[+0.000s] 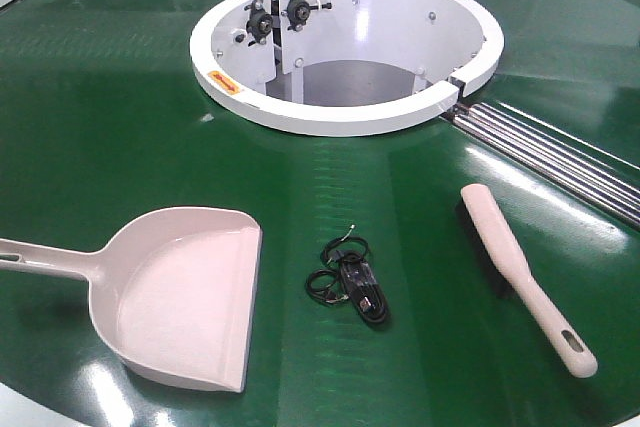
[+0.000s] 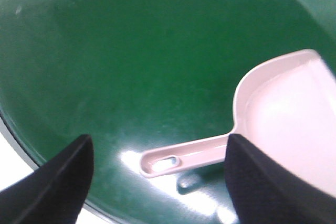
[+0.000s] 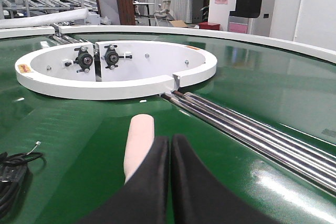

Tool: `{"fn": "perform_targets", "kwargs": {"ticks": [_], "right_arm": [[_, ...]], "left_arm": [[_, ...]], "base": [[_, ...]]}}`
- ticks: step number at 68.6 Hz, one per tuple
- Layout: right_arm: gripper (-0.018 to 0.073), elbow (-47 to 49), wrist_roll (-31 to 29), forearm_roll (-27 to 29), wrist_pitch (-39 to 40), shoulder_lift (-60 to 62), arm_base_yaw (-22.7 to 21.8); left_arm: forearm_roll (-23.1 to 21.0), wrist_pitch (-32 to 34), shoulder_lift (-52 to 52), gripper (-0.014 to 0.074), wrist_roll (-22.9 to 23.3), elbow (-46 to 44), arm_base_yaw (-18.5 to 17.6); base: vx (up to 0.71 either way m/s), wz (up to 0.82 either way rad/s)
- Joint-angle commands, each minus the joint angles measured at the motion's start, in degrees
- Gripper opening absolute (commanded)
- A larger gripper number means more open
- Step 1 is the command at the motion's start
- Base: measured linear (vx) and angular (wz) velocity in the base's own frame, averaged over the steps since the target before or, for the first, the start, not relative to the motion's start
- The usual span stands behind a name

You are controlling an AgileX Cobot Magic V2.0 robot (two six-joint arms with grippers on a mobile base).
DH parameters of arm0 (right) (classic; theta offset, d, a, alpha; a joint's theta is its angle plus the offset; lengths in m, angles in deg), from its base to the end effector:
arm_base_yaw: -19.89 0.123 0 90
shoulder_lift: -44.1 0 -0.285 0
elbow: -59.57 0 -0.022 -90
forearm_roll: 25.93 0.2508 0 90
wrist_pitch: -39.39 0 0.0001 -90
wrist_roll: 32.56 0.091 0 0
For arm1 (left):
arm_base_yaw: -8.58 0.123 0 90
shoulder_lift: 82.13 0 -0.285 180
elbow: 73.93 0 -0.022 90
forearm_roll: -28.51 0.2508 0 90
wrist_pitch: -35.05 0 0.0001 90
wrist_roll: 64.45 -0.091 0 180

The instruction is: Clean and inspect green conveyor with broom and dustpan

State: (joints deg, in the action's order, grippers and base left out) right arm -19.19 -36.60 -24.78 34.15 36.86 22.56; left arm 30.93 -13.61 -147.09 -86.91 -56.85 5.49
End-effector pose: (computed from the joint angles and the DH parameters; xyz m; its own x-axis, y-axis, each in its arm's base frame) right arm 0.0568 0.0028 0.1963 -0.0191 -0.0514 -0.9985 -0.0494 0.9975 -0.0505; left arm 0.1935 -0.0076 0.3784 -0.5821 0.4395 -0.6841 0.2926 0.8982 0.3281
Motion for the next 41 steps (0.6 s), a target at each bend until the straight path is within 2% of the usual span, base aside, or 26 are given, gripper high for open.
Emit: {"fn": "perform_targets", "kwargs": {"ticks": [1, 12, 19, 25, 35, 41], "right_arm": [[-0.0009, -1.2, -0.3, -0.5, 4.4, 1.1, -0.4], [-0.0009, -1.2, -0.3, -0.5, 4.4, 1.1, -0.4], [-0.0009, -1.2, -0.3, -0.5, 4.4, 1.1, -0.4], [-0.0009, -1.2, -0.3, -0.5, 4.4, 1.1, -0.4], [-0.0009, -1.2, -0.3, -0.5, 4.4, 1.1, -0.4], [-0.0009, -1.2, -0.3, -0.5, 4.4, 1.1, -0.4]], "left_arm": [[-3.0, -3.2, -5.7, 0.0482, -8.3, -7.8, -0.1], [-10.8, -13.6, -15.8, 0.0482, -22.9, -15.4, -0.2], [-14.1, -13.0, -19.9, 0.0482, -30.4, -15.8, -0.2], [-13.0, -11.9, -23.0, 0.0482, -38.3, -15.8, -0.2], [-12.6, -10.0, -26.3, 0.0482, -47.1, -15.8, -0.2], [-11.5, -11.3, -27.6, 0.0482, -52.3, -15.8, -0.2]], "base": [[0.00, 0.00], [0.00, 0.00], [0.00, 0.00], [0.00, 0.00], [0.00, 0.00], [0.00, 0.00]]}}
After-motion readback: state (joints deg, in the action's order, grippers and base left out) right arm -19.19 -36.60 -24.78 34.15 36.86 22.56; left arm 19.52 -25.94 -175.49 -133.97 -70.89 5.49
